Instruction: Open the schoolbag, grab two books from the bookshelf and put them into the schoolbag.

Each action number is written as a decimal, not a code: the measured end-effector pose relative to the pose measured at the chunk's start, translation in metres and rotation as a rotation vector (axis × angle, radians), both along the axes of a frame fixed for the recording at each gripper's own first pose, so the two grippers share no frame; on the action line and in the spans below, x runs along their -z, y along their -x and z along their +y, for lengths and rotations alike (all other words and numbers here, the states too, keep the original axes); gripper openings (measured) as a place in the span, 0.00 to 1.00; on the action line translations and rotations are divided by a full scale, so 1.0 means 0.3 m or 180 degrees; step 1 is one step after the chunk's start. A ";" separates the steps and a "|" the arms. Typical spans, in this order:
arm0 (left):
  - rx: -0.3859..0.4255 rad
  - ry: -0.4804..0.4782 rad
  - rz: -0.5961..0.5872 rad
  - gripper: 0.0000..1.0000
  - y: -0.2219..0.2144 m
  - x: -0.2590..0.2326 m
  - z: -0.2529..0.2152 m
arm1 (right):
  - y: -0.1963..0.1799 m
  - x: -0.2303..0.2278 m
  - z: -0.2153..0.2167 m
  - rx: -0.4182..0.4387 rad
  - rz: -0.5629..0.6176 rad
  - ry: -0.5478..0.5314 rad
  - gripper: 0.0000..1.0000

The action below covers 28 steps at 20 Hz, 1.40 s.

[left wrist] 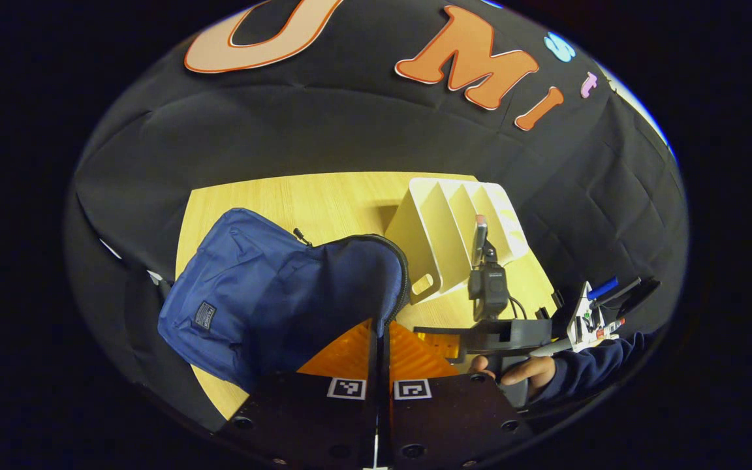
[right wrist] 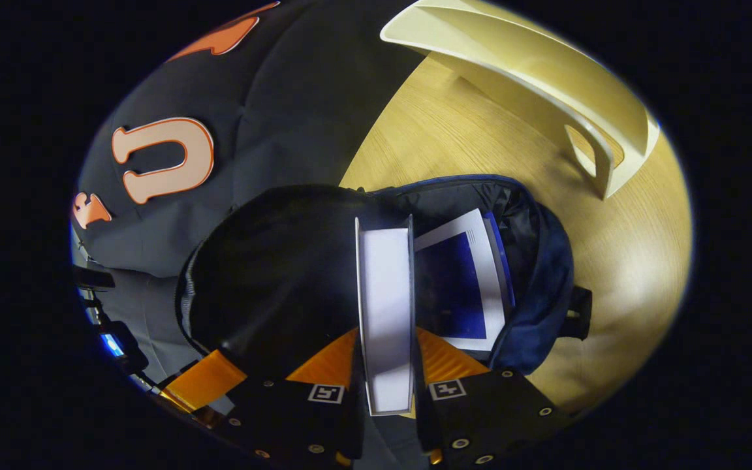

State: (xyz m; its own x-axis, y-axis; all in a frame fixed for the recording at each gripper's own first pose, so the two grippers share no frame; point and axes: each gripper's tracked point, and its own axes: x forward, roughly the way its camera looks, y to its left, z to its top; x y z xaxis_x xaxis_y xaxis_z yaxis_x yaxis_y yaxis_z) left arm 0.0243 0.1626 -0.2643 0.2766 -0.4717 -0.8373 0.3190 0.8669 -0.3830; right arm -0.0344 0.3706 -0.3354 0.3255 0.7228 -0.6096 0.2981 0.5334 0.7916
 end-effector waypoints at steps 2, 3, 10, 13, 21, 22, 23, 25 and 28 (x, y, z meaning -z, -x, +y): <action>0.0020 0.0000 -0.0024 0.02 0.001 -0.006 -0.002 | -0.016 0.017 0.016 0.0008 -0.0039 0.0005 0.33; 0.0023 -0.0005 -0.0028 0.02 0.003 -0.009 0.000 | -0.018 0.034 0.030 -0.0016 -0.0057 0.0026 0.33; -0.0117 -0.0020 -0.0003 0.02 0.000 0.006 0.050 | -0.016 0.015 -0.013 -0.0351 0.0091 0.0493 0.42; -0.0143 -0.0016 0.0012 0.02 0.002 0.019 0.055 | -0.036 -0.054 -0.045 -0.0440 0.0060 0.0514 0.95; -0.0215 -0.0100 -0.0012 0.04 -0.004 0.035 0.031 | -0.196 -0.254 -0.316 -0.0292 -0.0817 0.1175 0.97; -0.0216 -0.0087 0.0008 0.06 0.009 0.040 0.018 | -0.210 -0.265 -0.363 -0.0238 -0.0903 0.1275 0.97; -0.0211 -0.0067 0.0023 0.10 0.021 0.045 0.004 | -0.225 -0.270 -0.417 -0.0187 -0.0979 0.1390 0.97; -0.0233 -0.0029 0.0028 0.23 0.036 0.065 -0.021 | -0.235 -0.278 -0.511 -0.0130 -0.1088 0.1592 0.97; -0.0420 -0.0055 0.0098 0.38 0.062 0.081 -0.044 | -0.244 -0.315 -0.664 -0.0025 -0.1259 0.1861 0.97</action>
State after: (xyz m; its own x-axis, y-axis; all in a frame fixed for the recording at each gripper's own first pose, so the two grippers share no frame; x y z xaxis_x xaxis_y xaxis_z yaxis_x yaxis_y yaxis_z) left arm 0.0056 0.1494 -0.2885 0.3094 -0.4182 -0.8540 0.1899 0.9072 -0.3755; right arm 0.0387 0.1714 -0.2409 0.5990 0.3160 -0.7357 0.0417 0.9053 0.4227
